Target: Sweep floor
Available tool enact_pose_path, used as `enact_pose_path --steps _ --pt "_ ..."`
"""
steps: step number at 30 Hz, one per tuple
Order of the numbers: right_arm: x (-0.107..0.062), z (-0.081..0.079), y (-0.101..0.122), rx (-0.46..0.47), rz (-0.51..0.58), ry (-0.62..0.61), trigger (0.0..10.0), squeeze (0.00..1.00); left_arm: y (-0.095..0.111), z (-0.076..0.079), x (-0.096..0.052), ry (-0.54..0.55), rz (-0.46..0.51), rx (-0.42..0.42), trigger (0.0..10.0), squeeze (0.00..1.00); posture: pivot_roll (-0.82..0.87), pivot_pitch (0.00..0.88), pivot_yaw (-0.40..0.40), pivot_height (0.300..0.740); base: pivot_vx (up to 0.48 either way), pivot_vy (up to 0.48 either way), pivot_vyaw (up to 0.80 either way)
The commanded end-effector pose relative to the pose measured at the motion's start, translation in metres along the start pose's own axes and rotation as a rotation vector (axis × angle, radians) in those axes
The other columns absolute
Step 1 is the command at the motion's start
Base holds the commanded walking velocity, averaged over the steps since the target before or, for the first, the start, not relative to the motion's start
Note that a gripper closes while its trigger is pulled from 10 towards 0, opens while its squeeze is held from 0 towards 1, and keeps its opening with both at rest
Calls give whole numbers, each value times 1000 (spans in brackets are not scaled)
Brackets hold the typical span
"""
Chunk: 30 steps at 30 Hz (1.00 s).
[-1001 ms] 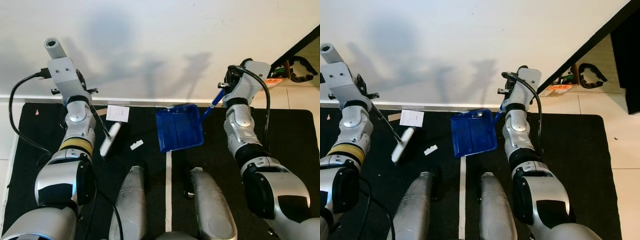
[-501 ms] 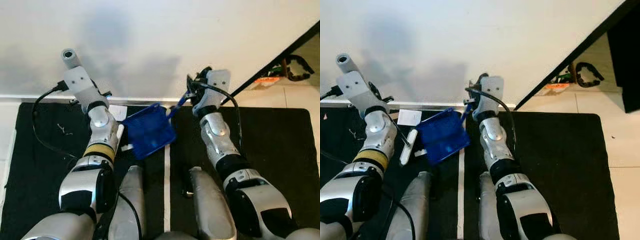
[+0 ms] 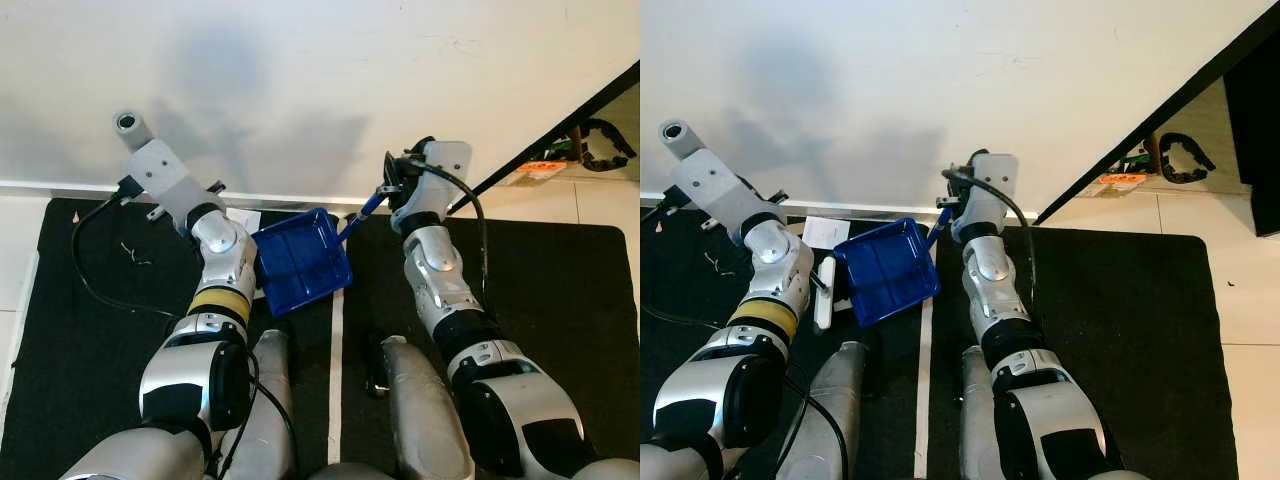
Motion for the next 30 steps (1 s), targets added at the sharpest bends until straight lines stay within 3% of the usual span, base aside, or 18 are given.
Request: enact_pose_path --steps 1,10,14,21,24,28,30 --pt "-13 10 -30 32 -119 -54 10000 0 -21 2 -8 -10 -90 16 10000 0 -20 394 -18 740 0 0 0" --pt "-17 68 -21 -114 -174 -150 10000 0 -18 -14 2 -17 -56 61 10000 0 -7 389 1 740 0 0 0" --pt "-19 72 -23 -130 -191 -153 10000 0 -18 -15 3 -21 -53 68 10000 0 -5 391 7 740 0 0 0" --pt "-17 78 -15 -214 -178 -158 10000 0 -11 -8 6 -150 21 140 10000 0 -4 381 6 740 0 0 0" --pt "-1 69 14 -204 -58 -146 10000 0 -6 -15 12 -162 46 161 10000 0 -2 360 -2 740 0 0 0" --pt "8 64 30 -189 1 -140 10000 0 -4 -20 16 -152 48 160 10000 0 -1 354 -6 740 0 0 0" --pt "18 56 48 -174 58 -127 10000 0 -3 -25 19 -145 50 160 10000 0 -1 338 -11 740 0 0 0"
Point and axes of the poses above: a point about 5 cm out from each wrist's last joint towards the gripper, its own x axis pointing out of the wrist towards the gripper, its own y axis along the axis of the wrist's last joint, z = x × y, the point moved 4 cm from there along x, pointing out of the wrist towards the gripper, and after that the axes turned 12 degrees about x, right-handed, at the moved point
